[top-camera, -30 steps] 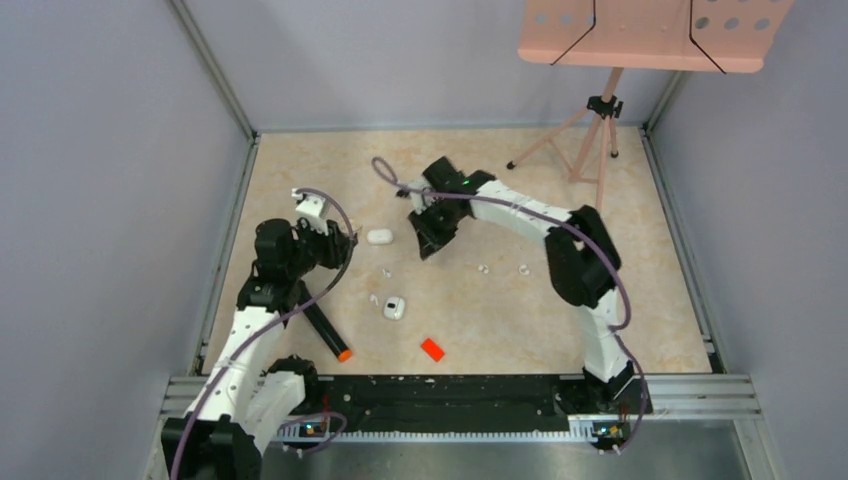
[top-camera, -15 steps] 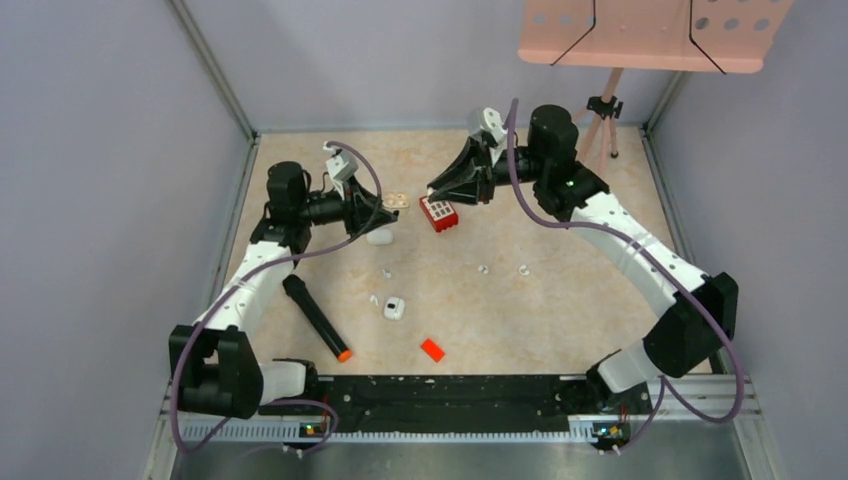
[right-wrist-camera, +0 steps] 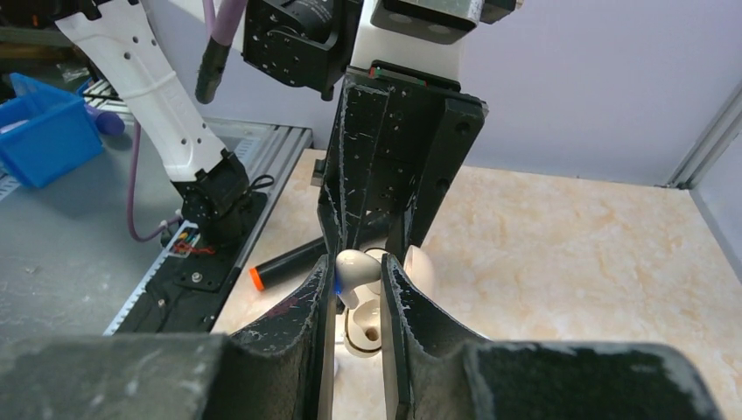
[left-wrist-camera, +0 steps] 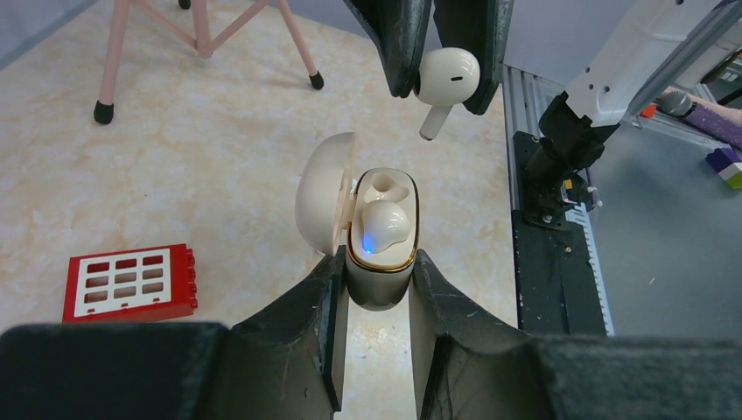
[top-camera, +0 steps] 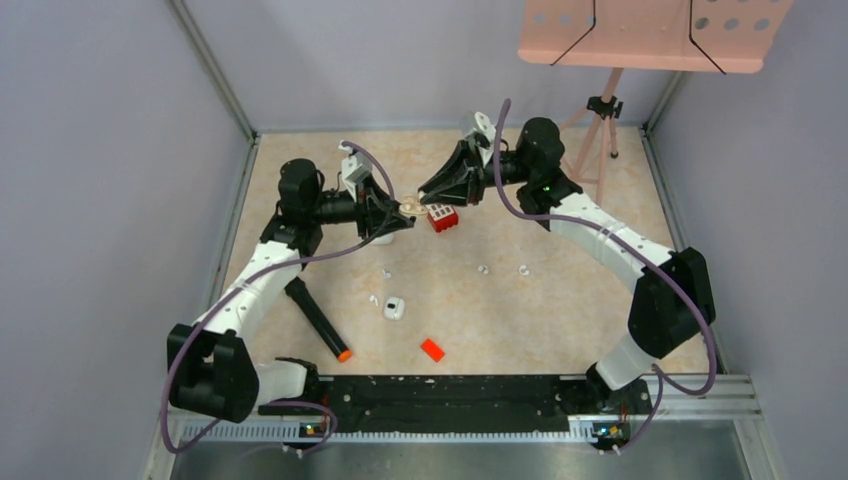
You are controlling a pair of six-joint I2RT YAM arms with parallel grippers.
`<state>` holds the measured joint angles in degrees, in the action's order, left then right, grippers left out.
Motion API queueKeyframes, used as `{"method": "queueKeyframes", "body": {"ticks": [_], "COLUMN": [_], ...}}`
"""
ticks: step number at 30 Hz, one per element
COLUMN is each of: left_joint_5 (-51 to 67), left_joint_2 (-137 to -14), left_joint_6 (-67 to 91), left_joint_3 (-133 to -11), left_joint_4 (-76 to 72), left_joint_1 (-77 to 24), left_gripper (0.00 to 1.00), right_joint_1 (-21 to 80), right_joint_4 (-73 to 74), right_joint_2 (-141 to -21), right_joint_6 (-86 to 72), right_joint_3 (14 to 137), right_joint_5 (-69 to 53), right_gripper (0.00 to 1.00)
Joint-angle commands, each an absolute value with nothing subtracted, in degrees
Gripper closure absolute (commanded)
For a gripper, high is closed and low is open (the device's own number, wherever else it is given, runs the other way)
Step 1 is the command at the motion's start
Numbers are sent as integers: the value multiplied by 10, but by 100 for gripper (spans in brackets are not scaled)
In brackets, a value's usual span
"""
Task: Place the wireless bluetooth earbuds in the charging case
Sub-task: Place the earbud in the charging case.
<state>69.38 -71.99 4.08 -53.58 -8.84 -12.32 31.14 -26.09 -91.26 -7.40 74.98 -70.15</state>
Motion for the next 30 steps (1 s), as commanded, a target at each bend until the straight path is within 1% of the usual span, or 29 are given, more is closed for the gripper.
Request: {"method": "queueKeyframes", "body": {"ticks": [1, 10, 18, 30], "left_joint_5": [693, 703, 698, 702], "left_joint_2": [-701, -701, -703, -694], "left_joint_6": [87, 97, 154, 148], "left_joint_3": [-547, -562, -573, -570], "left_joint_4": [-154, -154, -177, -167], "left_joint_1": [-125, -127, -127, -127], "left_gripper": [100, 100, 100, 100], "right_joint_1": [320, 320, 321, 326], "right_joint_4": [-329, -297, -297, -301], "right_joint_2": [-902, -900, -888, -877], "right_joint_6": [-95, -73, -52, -39], "right_joint_3": [751, 753, 734, 714], "right_joint_5": [-717, -704, -688, -656], "right_gripper": [97, 96, 96, 96]}}
